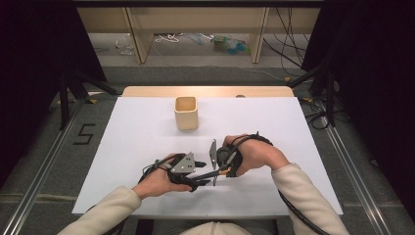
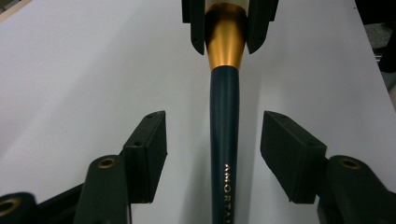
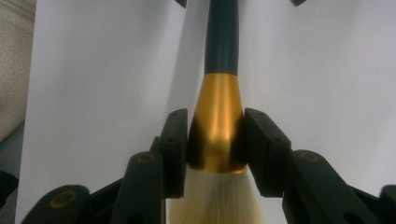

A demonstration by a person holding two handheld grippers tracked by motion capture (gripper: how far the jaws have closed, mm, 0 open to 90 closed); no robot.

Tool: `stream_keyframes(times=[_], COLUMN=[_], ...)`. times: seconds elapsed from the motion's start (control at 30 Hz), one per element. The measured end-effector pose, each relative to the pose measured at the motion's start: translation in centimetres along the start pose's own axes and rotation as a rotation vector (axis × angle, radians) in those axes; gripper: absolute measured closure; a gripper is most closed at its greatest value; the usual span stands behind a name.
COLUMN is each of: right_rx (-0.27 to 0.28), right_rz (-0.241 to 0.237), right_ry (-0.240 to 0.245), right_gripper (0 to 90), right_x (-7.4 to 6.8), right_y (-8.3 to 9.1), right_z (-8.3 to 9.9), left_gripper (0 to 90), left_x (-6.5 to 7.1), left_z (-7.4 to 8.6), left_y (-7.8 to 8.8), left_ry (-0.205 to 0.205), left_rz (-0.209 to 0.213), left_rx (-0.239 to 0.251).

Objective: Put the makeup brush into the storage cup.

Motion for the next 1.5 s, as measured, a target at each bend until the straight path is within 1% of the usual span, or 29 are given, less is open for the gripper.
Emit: stream_keyframes(times=[0.07, 0.13, 0.17, 0.2, 0.23, 0.27, 0.3, 0.5, 0.53, 0.6, 0.67, 0.77, 0.8, 0.87, 0.93, 1.0, 1.03, 1.07, 1.1, 1.13, 1.17, 1.27, 1.33, 1.37, 1.43, 1.5], right_rx=[-0.001, -0.003, 0.025, 0.017, 0.024, -0.004, -0.004, -0.005, -0.007, -0.003, -0.007, -0.005, -0.005, 0.001, 0.001, 0.005, 0.007, 0.041, 0.038, 0.004, 0.007, 0.014, 0.013, 0.006, 0.011, 0.012], right_rz=[-0.002, -0.005, -0.007, -0.008, -0.008, 0.006, 0.0, 0.0, 0.001, 0.004, 0.007, 0.012, 0.008, 0.013, 0.013, 0.012, 0.013, 0.009, 0.009, 0.009, 0.009, 0.028, 0.025, 0.014, 0.023, 0.023], right_ry=[0.0, -0.007, -0.006, 0.007, -0.012, 0.006, 0.004, 0.002, 0.0, 0.007, -0.006, -0.006, -0.006, 0.008, 0.007, -0.029, -0.022, -0.035, -0.035, -0.05, -0.049, -0.013, -0.016, -0.042, -0.024, -0.029], right_gripper=[62.4, 62.4, 62.4, 62.4, 62.4, 62.4, 62.4, 62.4, 62.4, 62.4, 62.4, 62.4, 62.4, 62.4, 62.4, 62.4, 62.4, 62.4, 62.4, 62.4, 62.4, 62.4, 62.4, 62.4, 62.4, 62.4], right_x=[0.0, 0.0, -0.1, 0.0, -0.2, 0.0, -0.1, 0.0, 0.0, 0.0, 0.0, 0.0, 0.0, 0.1, 0.1, -0.1, -0.1, -0.1, -0.1, -0.2, -0.2, 0.1, 0.1, -0.1, 0.0, 0.0], right_y=[0.0, 0.0, -0.2, -0.2, -0.2, 0.0, 0.0, -0.1, 0.0, 0.0, 0.1, 0.1, 0.1, 0.0, 0.0, 0.1, 0.0, -0.2, -0.2, 0.1, 0.1, 0.1, 0.1, 0.2, 0.1, 0.1], right_z=[0.0, -0.1, -0.1, -0.1, -0.2, -0.2, -0.3, -0.3, -0.2, -0.2, -0.3, -0.3, -0.3, -0.3, -0.3, -0.4, -0.4, -0.5, -0.5, -0.5, -0.5, -0.4, -0.4, -0.5, -0.5, -0.5], left_gripper=[43.0, 44.6, 45.7, 46.3, 46.9, 47.3, 47.6, 51.0, 51.8, 52.8, 53.7, 54.3, 54.5, 54.7, 54.9, 55.1, 55.2, 55.2, 55.3, 55.4, 55.4, 56.2, 57.1, 57.3, 57.8, 58.0], left_x=[0.0, 0.1, 0.1, 0.1, 0.2, 0.1, 0.1, 0.2, 0.2, 0.2, 0.2, 0.2, 0.3, 0.3, 0.3, 0.3, 0.3, 0.3, 0.3, 0.3, 0.3, 0.3, 0.3, 0.3, 0.3, 0.3], left_z=[0.0, -0.1, -0.1, -0.1, -0.2, -0.2, -0.2, -0.3, -0.3, -0.3, -0.3, -0.4, -0.4, -0.4, -0.4, -0.4, -0.4, -0.4, -0.4, -0.4, -0.5, -0.5, -0.5, -0.5, -0.6, -0.6], left_y=[-0.2, -0.4, -0.4, -0.5, -0.6, -0.6, -0.6, -0.9, -1.0, -1.0, -1.0, -1.1, -1.2, -1.2, -1.2, -1.2, -1.2, -1.2, -1.3, -1.3, -1.3, -1.4, -1.4, -1.4, -1.4, -1.5], left_ry=[-0.011, -0.004, -0.003, -0.008, -0.004, -0.007, -0.01, -0.013, -0.01, -0.01, -0.013, -0.02, -0.019, -0.019, -0.02, -0.023, -0.021, -0.022, -0.021, -0.022, -0.021, -0.022, -0.024, -0.023, -0.026, -0.025], left_rz=[-0.001, 0.013, 0.017, 0.018, 0.021, 0.023, 0.025, 0.027, 0.029, 0.031, 0.032, 0.034, 0.037, 0.037, 0.037, 0.037, 0.035, 0.036, 0.037, 0.038, 0.038, 0.035, 0.034, 0.035, 0.032, 0.029], left_rx=[-0.005, -0.007, -0.012, -0.011, -0.004, -0.014, -0.018, -0.021, -0.01, -0.009, -0.016, -0.021, -0.015, -0.014, -0.015, -0.023, -0.024, -0.025, -0.024, -0.024, -0.022, -0.024, -0.025, -0.024, -0.024, -0.015])
Point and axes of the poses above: each handheld gripper's, and its own axes: y roughly backward along the jaws, z roughly out of its underside, x roughly to its right, the point moved 3 cm from there along -y, roughly forward along the jaws, and after that the axes turned 8 degrees about y, right-handed, at the moved point
